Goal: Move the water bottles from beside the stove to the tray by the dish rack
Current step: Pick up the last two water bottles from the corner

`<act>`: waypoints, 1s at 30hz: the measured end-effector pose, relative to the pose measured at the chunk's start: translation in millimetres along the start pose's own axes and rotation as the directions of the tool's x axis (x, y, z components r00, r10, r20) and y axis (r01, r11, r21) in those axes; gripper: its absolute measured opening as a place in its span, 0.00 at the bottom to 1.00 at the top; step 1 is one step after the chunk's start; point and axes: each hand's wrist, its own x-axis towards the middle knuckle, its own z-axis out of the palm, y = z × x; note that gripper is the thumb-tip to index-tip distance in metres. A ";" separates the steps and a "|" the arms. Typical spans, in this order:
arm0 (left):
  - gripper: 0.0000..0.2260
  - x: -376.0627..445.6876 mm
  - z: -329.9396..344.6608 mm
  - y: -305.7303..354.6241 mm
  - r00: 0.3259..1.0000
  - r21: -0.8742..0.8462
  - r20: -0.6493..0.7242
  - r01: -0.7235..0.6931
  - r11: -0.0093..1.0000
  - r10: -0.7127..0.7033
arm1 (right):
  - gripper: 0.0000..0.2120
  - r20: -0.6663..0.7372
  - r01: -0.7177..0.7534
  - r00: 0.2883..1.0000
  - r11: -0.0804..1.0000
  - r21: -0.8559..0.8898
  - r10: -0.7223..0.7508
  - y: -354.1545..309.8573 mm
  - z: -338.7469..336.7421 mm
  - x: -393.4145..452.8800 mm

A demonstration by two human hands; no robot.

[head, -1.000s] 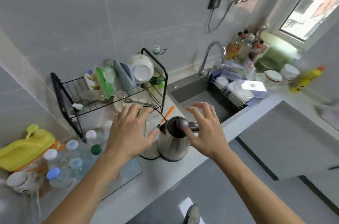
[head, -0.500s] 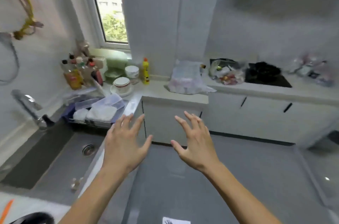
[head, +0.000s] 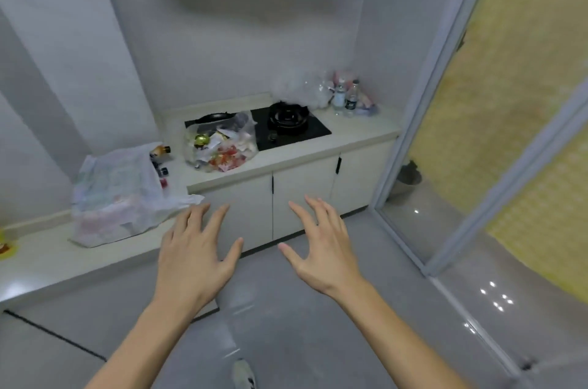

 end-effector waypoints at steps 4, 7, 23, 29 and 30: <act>0.33 104.3 47.4 31.0 0.996 -0.065 0.003 -0.086 0.994 0.086 | 0.37 -0.038 -0.083 0.996 0.996 -0.032 0.082 63.0 -4.0 74.9; 0.33 190.5 76.0 53.1 0.988 -0.101 0.023 -0.148 0.984 0.151 | 0.37 -0.055 -0.159 0.986 0.985 -0.065 0.156 106.0 -8.5 136.2; 0.31 526.4 196.3 193.2 0.948 -0.163 0.016 -0.310 0.937 0.317 | 0.38 -0.127 -0.312 0.946 0.946 -0.087 0.300 326.0 -49.2 386.9; 0.32 630.6 245.2 249.2 0.963 -0.124 0.041 -0.261 0.957 0.267 | 0.38 -0.055 -0.294 0.955 0.955 -0.030 0.292 427.5 -64.6 489.9; 0.32 647.1 253.4 258.7 0.965 -0.120 0.050 -0.249 0.961 0.256 | 0.38 -0.039 -0.281 0.959 0.959 -0.024 0.280 444.1 -67.4 507.2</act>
